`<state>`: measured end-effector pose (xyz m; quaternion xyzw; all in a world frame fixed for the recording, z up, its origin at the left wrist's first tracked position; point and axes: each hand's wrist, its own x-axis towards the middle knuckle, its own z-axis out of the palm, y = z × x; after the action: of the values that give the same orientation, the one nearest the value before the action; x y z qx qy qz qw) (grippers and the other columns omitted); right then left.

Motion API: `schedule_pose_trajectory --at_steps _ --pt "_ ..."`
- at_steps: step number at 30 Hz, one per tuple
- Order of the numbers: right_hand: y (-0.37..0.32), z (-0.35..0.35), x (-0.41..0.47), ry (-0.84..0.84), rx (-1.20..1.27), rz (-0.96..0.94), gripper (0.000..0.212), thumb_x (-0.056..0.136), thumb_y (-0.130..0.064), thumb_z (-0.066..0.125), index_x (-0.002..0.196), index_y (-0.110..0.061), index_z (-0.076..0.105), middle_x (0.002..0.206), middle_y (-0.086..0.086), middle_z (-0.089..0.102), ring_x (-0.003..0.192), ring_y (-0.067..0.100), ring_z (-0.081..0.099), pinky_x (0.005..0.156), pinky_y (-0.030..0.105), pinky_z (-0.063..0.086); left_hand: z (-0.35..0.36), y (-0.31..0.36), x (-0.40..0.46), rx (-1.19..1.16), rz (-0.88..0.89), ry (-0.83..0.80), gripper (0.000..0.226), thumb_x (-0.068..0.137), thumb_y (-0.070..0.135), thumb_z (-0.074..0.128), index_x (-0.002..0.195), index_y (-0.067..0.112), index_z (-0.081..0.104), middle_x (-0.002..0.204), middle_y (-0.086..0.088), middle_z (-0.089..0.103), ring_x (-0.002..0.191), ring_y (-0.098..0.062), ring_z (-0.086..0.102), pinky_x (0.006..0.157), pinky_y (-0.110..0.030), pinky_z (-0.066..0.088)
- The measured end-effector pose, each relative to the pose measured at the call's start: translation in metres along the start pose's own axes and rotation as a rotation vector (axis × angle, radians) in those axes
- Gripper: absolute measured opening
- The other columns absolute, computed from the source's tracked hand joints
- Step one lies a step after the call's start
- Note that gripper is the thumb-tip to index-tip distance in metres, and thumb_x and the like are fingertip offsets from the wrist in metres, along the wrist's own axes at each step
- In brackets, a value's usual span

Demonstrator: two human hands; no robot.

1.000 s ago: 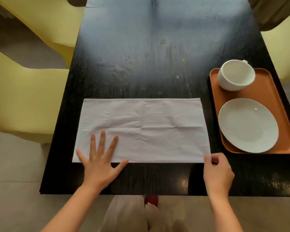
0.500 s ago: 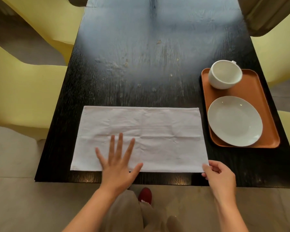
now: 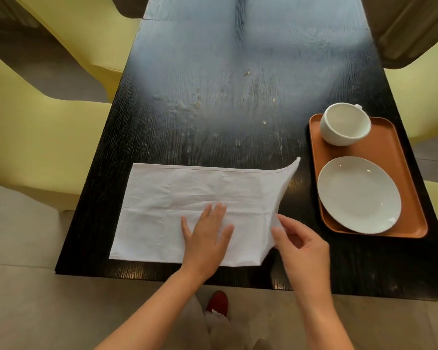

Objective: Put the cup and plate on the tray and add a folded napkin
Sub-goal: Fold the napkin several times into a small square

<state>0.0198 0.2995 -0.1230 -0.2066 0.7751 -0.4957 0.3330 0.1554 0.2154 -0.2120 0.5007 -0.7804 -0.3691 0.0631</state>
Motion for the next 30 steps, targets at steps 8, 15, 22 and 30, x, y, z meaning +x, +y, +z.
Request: schedule_pose_trajectory --at_steps 8,15,22,30 --pt "-0.015 0.076 -0.016 -0.234 -0.168 -0.106 0.023 0.081 -0.022 0.068 0.097 -0.038 0.066 0.086 -0.020 0.063 0.086 -0.007 0.056 0.070 0.005 0.047 -0.096 0.018 0.092 -0.889 -0.371 -0.231 0.030 0.093 0.035 0.049 0.104 0.010 0.062 0.094 -0.009 0.066 0.069 -0.016 0.063 0.063 -0.024 0.053" --pt "-0.017 0.138 -0.028 -0.322 -0.333 -0.173 0.026 0.081 -0.030 0.068 0.107 -0.034 0.065 0.081 -0.031 0.050 0.094 -0.023 0.042 0.061 -0.009 0.034 -0.143 -0.022 0.116 -0.614 -0.261 -0.094 0.003 0.080 0.015 0.070 0.083 0.013 0.071 0.072 0.002 0.070 0.056 -0.001 0.066 0.048 -0.012 0.049" --pt "-0.022 0.191 -0.042 -0.401 -0.434 -0.201 0.031 0.082 -0.029 0.068 0.112 -0.034 0.063 0.078 -0.030 0.047 0.087 -0.009 0.052 0.060 -0.006 0.037 -0.171 -0.073 0.112 -0.440 -0.181 -0.045 0.006 0.080 0.014 0.068 0.077 0.016 0.072 0.079 -0.001 0.072 0.073 -0.008 0.068 0.064 -0.021 0.055" --pt "-0.016 0.233 -0.059 -0.520 -0.544 -0.198 0.037 0.087 -0.019 0.053 0.120 -0.035 0.056 0.090 -0.018 0.046 0.088 0.009 0.052 0.084 0.021 0.047 -0.182 -0.126 0.101 -0.308 -0.230 -0.041 0.013 0.081 0.015 0.067 0.075 0.004 0.070 0.070 0.001 0.066 0.065 -0.009 0.058 0.068 -0.027 0.047"
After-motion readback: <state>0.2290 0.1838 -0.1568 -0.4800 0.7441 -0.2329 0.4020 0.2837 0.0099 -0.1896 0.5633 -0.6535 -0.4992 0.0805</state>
